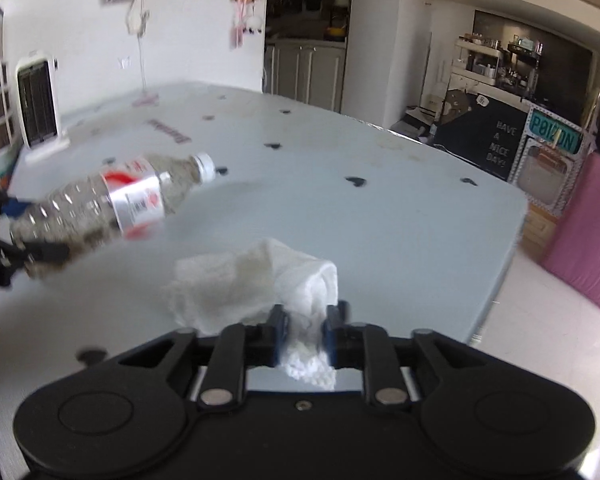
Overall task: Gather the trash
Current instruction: 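Grasp the clear water bottle with the left tool while the right tool grasps the white tissue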
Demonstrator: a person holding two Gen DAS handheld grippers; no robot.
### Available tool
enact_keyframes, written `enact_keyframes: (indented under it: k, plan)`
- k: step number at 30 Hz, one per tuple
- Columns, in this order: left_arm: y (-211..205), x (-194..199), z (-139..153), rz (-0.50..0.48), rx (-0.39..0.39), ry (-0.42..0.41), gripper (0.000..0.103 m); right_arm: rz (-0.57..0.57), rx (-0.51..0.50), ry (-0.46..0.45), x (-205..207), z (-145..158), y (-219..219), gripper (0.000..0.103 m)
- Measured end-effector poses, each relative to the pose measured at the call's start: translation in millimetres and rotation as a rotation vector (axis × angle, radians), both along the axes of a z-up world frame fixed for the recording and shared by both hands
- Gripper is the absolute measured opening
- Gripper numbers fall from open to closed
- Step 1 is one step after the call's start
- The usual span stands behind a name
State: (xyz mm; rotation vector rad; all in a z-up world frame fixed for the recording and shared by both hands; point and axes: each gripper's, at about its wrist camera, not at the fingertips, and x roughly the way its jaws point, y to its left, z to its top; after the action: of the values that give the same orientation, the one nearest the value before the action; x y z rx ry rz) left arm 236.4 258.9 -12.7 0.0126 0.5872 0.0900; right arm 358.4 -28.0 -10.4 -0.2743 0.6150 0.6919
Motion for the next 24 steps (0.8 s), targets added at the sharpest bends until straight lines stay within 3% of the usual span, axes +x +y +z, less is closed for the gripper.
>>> enact_keyframes:
  k: [1, 2, 3, 8, 14, 19, 21, 24]
  plan:
    - [0.4, 1.0, -0.6, 0.0, 0.0, 0.002, 0.085, 0.013, 0.019, -0.004, -2.2, -0.7, 2.6, 0.041]
    - [0.2, 1.9, -1.3, 0.0, 0.001, 0.004, 0.085, 0.027, 0.037, -0.009, -5.1, -1.0, 4.3, 0.064]
    - [0.3, 3.2, -1.9, 0.001, 0.0, 0.006, 0.085, 0.034, 0.052, -0.014, -8.3, -0.8, 5.1, 0.08]
    - [-0.5, 14.9, -3.4, 0.003, -0.024, 0.012, 0.088, -0.007, 0.132, 0.026, -10.7, -2.1, 10.4, 0.097]
    - [0.0, 30.3, -2.2, 0.006, -0.067, 0.04, 0.089, -0.176, 0.141, 0.095, 5.6, -10.8, 33.0, 0.103]
    - [4.5, 37.6, 9.2, -0.01, -0.056, 0.063, 0.089, -0.199, 0.048, 0.067, 10.6, -22.1, 61.5, 0.101]
    - [6.9, 42.6, 16.9, -0.017, -0.041, 0.073, 0.088, -0.181, -0.008, 0.035, 8.0, -26.4, 69.4, 0.09]
    - [10.7, 55.9, 25.0, -0.039, -0.037, 0.116, 0.087, -0.171, 0.012, 0.031, 6.8, -27.8, 67.9, 0.083]
